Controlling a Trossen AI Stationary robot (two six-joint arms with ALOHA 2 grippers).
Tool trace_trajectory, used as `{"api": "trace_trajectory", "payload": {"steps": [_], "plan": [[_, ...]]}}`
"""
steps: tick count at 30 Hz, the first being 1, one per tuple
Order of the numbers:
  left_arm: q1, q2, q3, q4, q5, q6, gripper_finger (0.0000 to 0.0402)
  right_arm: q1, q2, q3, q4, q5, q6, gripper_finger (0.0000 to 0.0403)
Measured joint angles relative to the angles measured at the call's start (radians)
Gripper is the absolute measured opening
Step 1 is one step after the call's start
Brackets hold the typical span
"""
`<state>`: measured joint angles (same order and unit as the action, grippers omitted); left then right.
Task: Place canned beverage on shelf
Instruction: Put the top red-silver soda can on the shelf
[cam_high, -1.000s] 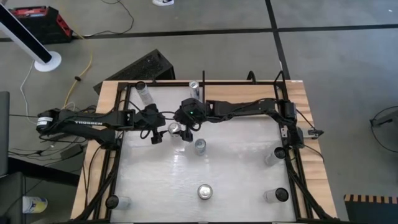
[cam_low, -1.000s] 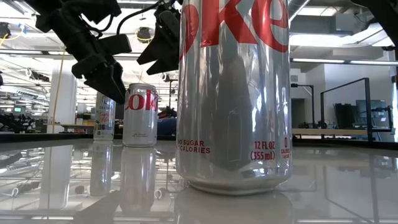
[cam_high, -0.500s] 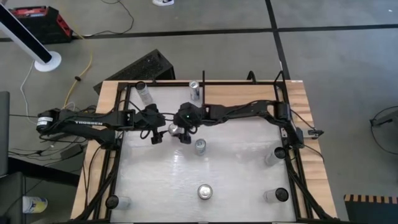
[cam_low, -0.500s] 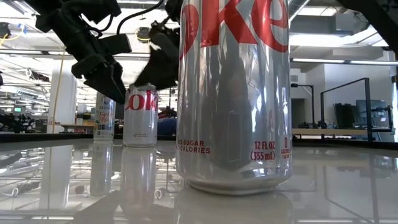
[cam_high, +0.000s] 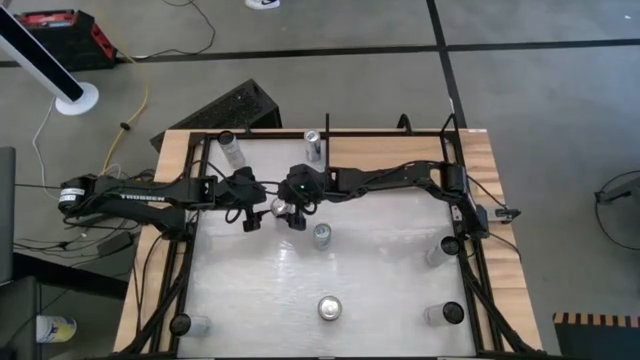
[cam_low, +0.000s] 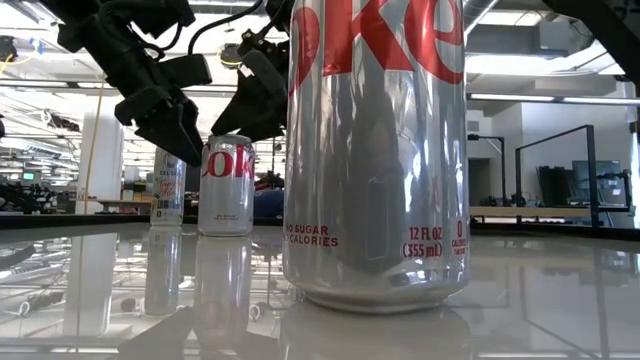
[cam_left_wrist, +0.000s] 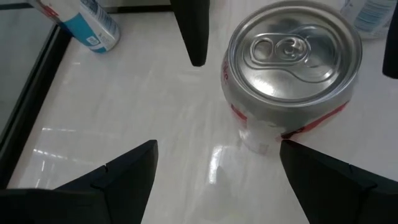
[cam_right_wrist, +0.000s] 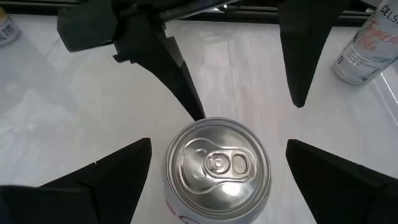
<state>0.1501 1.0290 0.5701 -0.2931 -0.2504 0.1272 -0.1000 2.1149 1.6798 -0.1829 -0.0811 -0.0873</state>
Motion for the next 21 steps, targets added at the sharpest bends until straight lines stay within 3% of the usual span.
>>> {"api": "trace_trajectory", "payload": {"steps": [21], "plan": [[0.0,0.0,0.0,-0.003,0.004,-0.006,0.0322,0.005,0.0,0.0,-0.021,0.0,0.001,0.0393]]}}
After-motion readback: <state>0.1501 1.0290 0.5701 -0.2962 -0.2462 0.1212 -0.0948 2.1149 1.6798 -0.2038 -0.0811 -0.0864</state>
